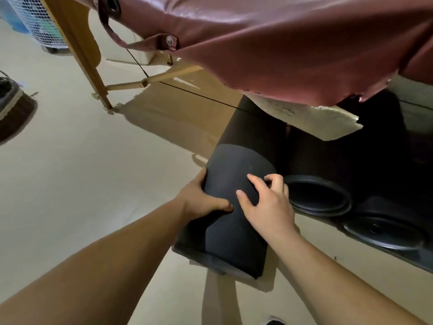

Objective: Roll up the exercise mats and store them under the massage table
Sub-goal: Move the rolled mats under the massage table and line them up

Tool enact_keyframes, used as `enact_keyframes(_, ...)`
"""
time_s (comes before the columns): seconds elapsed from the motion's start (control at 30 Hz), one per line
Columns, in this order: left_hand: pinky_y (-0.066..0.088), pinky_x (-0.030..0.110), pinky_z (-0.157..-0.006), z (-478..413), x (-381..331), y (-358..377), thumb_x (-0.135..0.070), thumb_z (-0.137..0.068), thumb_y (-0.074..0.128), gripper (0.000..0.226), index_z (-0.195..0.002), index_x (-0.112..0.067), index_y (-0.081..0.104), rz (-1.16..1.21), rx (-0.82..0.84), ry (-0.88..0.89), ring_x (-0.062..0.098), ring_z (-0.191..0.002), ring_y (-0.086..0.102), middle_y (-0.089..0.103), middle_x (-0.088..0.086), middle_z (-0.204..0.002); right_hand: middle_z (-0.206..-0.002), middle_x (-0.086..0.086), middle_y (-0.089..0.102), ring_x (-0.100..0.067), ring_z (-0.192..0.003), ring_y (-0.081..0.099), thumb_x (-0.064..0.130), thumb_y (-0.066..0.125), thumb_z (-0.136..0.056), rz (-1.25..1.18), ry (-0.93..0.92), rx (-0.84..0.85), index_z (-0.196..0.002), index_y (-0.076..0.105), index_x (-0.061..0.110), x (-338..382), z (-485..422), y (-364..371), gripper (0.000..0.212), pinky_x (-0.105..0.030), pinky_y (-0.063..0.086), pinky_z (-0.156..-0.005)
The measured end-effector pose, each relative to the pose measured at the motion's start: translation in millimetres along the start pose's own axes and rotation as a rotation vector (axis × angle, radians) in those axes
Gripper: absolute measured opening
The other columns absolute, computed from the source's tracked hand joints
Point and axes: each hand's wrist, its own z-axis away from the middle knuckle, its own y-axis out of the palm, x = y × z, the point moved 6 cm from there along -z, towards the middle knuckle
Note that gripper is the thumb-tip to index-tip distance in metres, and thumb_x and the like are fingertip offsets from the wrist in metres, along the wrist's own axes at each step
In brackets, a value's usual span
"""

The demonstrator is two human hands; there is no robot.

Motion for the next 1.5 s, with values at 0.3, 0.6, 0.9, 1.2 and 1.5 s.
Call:
enact_keyframes(0.3,0.054,0.046,-0.103,86.5,41.0,9.6,-0.089,-0.058,0.07,0.116,-0.158,-0.046,0.027,-0.367,-0.216,0.085,0.021,-0.138,0.046,0.041,-0.009,-0.151,-0.153,0.012,0.023,-0.017,-0.144,0.023,0.067,0.055,-0.095,-0.103,-0.065,0.123,-0.155,0.037,0.051,-0.1,31.9,12.7,0.064,-0.042,0.052,-0.099)
enact_keyframes(0.6,0.052,0.034,-0.099,73.8,42.2,16.8,-0.089,-0.062,0.059,0.119,-0.163,-0.046,0.016,-0.524,-0.28,0.139,0.02,-0.132,0.041,0.041,-0.005,-0.142,-0.156,0.014,0.033,-0.032,-0.141,0.046,0.075,0.066,-0.084,-0.569,0.501,0.413,-0.158,0.001,0.062,-31.3,49.9,29.8,0.099,-0.051,0.053,-0.102)
enact_keyframes(0.9,0.051,0.041,-0.106,1.8,-5.7,6.1,-0.085,-0.073,0.067,0.115,-0.164,-0.047,0.007,-0.684,-0.221,0.162,0.027,-0.137,0.039,0.039,0.003,-0.15,-0.171,0.002,0.022,-0.037,-0.15,0.036,0.061,0.062,-0.097,-0.72,0.505,0.383,-0.157,-0.014,0.059,-27.6,2.9,32.7,0.097,-0.056,0.043,-0.112)
enact_keyframes(1.2,0.049,0.052,-0.112,-34.8,-9.6,0.2,-0.099,-0.061,0.061,0.12,-0.16,-0.057,0.006,-0.535,-0.143,0.107,0.031,-0.145,0.038,0.031,-0.001,-0.161,-0.162,0.009,0.038,-0.022,-0.146,0.042,0.071,0.077,-0.076,-0.64,0.345,0.269,-0.158,0.027,0.053,-31.8,5.9,14.4,0.098,-0.045,0.05,-0.108)
enact_keyframes(1.5,0.055,0.054,-0.106,-33.6,1.7,-6.0,-0.1,-0.051,0.069,0.129,-0.159,-0.046,0.022,-0.334,-0.255,0.148,0.027,-0.138,0.048,0.043,-0.006,-0.152,-0.106,-0.005,0.065,-0.019,-0.08,0.059,0.026,0.055,-0.106,-0.017,0.166,0.299,-0.16,-0.026,0.039,-20.0,13.8,40.2,0.098,-0.033,0.05,-0.069)
